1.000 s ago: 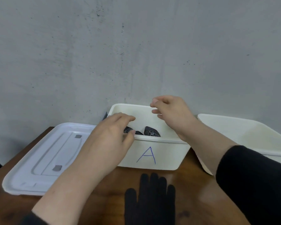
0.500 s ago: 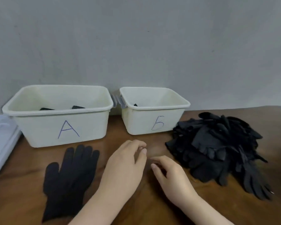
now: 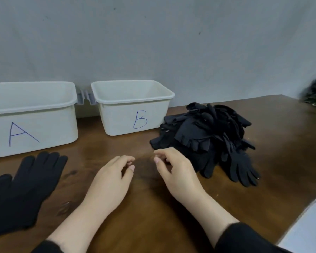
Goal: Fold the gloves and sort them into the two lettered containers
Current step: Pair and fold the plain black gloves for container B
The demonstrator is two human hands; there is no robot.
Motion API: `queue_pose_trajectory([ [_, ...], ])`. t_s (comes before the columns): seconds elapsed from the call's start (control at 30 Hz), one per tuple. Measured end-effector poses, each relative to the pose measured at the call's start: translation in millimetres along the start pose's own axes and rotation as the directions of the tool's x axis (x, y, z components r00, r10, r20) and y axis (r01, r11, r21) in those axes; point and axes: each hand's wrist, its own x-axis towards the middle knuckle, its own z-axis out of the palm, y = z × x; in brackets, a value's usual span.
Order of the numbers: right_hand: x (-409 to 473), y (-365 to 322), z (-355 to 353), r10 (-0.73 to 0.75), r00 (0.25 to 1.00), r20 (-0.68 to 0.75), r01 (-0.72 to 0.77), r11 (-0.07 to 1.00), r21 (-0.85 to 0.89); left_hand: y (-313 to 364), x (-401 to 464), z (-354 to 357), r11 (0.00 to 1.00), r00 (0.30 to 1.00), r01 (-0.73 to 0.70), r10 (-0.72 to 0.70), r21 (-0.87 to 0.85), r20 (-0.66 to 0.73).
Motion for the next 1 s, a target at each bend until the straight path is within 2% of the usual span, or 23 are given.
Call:
queue_pose_trajectory([
  [0.17, 22, 27, -38, -0.147, 0.980, -0.137, 0.118, 0.973, -0.200, 7, 5, 8, 0.998, 0.999, -0.050, 0.050, 0.036, -0.006],
  [0.3, 53, 41, -84, -0.204, 0.958, -0.202, 0.122, 0.926, -0.356, 18, 10, 18, 0.996, 0.996, -0.084, 0.084, 0.025, -0.020],
  [0.4, 89, 47, -116, -0.095, 0.971, -0.219, -0.019, 0.885, -0.465, 24, 14, 22, 0.994, 0.993, -0.111, 0.111, 0.005, -0.033],
  [0.5, 127, 58, -141, 0.173, 0.969, -0.176, -0.245, 0.764, -0.596, 26, 16, 23, 0.990, 0.989, -0.140, 0.140, 0.003, -0.045],
  [0.6, 148, 73, -148, 0.378, 0.920, -0.104, -0.349, 0.669, -0.657, 25, 16, 21, 0.988, 0.987, -0.153, 0.153, 0.006, -0.042],
  [0.77, 154, 87, -145, 0.367, 0.921, -0.129, -0.365, 0.701, -0.613, 23, 16, 17, 0.987, 0.985, -0.163, 0.163, 0.002, -0.051],
  [0.93, 154, 90, -142, 0.392, 0.916, -0.089, -0.347, 0.659, -0.668, 22, 16, 17, 0.987, 0.986, -0.162, 0.162, -0.005, -0.030],
  [1.0, 153, 89, -144, 0.349, 0.926, -0.141, -0.362, 0.725, -0.586, 21, 16, 16, 0.987, 0.986, -0.163, 0.163, -0.006, -0.027],
])
